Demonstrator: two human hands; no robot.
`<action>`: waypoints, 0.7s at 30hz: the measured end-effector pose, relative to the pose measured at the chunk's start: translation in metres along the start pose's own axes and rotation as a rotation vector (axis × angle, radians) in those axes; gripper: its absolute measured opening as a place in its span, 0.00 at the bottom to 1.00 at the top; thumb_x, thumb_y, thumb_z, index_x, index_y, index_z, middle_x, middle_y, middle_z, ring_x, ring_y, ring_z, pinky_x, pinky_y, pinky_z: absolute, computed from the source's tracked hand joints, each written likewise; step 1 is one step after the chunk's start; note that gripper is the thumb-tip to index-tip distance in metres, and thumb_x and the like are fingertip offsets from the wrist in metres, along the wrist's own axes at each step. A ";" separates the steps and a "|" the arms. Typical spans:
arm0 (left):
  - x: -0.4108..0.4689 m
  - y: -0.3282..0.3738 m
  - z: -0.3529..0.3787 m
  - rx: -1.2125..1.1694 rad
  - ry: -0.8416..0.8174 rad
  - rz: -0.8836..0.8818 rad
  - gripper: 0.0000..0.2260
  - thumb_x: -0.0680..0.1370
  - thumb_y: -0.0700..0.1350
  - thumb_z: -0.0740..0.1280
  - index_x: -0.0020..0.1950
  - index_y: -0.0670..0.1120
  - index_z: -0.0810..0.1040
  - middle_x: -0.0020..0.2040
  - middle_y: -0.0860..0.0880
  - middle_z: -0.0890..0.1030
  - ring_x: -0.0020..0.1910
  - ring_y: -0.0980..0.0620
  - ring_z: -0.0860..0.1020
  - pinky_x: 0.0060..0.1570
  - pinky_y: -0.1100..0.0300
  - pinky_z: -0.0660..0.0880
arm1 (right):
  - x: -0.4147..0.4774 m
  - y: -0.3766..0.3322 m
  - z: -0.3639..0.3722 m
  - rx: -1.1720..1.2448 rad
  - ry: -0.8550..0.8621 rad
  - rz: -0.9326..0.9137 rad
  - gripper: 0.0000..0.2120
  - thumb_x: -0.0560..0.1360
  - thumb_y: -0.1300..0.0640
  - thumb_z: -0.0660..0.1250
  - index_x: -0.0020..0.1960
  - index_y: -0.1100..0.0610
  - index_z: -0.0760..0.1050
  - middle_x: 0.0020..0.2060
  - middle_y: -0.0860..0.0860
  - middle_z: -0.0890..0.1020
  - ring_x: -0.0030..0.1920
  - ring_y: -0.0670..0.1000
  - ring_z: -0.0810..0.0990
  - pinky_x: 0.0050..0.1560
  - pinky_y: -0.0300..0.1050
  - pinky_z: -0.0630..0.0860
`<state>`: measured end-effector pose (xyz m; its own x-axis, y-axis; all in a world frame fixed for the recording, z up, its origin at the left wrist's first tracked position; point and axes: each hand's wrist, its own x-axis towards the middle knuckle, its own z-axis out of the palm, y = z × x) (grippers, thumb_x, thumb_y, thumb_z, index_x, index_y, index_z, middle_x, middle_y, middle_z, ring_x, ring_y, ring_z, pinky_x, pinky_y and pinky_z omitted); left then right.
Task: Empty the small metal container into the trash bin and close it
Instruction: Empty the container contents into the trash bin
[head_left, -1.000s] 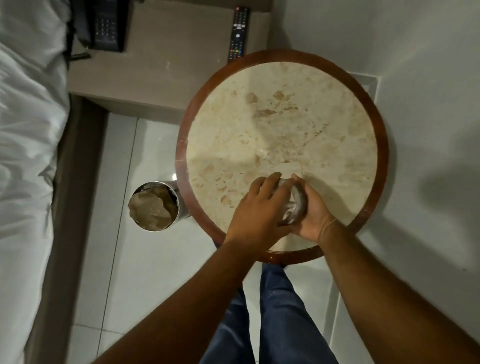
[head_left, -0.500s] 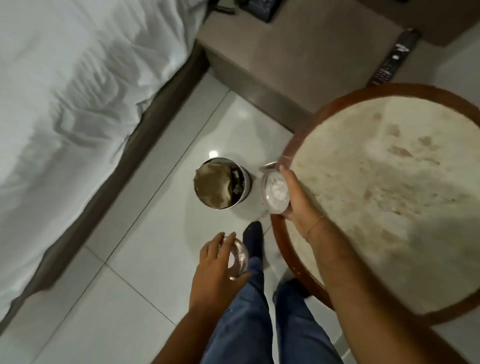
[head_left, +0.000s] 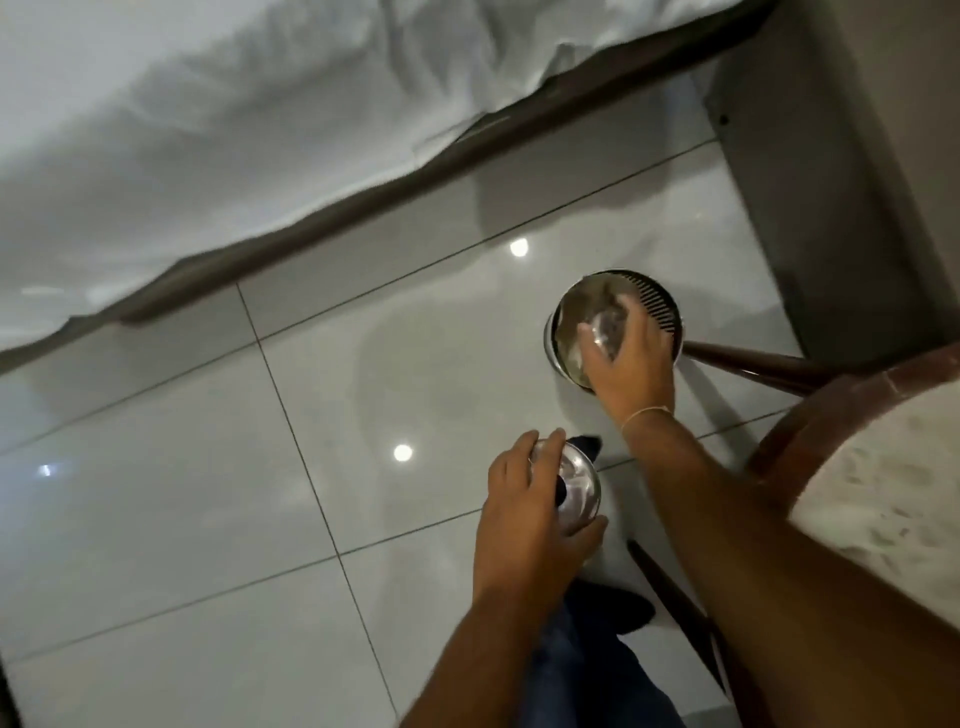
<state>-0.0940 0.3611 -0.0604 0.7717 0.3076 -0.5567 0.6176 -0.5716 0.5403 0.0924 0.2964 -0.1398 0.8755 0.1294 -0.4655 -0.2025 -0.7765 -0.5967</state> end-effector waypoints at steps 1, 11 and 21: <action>0.000 0.001 -0.002 -0.014 0.019 -0.002 0.44 0.74 0.61 0.76 0.84 0.58 0.56 0.84 0.53 0.60 0.81 0.50 0.59 0.74 0.55 0.67 | 0.002 0.005 -0.005 -0.012 0.026 0.015 0.39 0.76 0.31 0.60 0.80 0.53 0.67 0.73 0.59 0.77 0.70 0.64 0.74 0.65 0.67 0.79; -0.003 -0.024 0.009 -0.127 0.075 -0.122 0.45 0.73 0.59 0.78 0.84 0.59 0.56 0.83 0.53 0.61 0.81 0.51 0.59 0.74 0.55 0.69 | -0.021 -0.023 -0.014 0.043 0.277 -0.313 0.33 0.77 0.46 0.73 0.75 0.60 0.69 0.73 0.61 0.74 0.73 0.63 0.71 0.71 0.52 0.74; 0.008 -0.031 -0.006 -0.085 0.084 -0.114 0.45 0.73 0.59 0.79 0.84 0.56 0.59 0.82 0.52 0.64 0.80 0.49 0.62 0.70 0.55 0.71 | -0.001 -0.039 -0.006 0.021 0.365 -0.266 0.32 0.78 0.42 0.72 0.74 0.59 0.71 0.70 0.60 0.77 0.70 0.62 0.74 0.68 0.53 0.78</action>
<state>-0.1066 0.3859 -0.0780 0.7038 0.4314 -0.5644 0.7096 -0.4644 0.5299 0.1018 0.3227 -0.1119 0.9949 0.0940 -0.0357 0.0448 -0.7324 -0.6794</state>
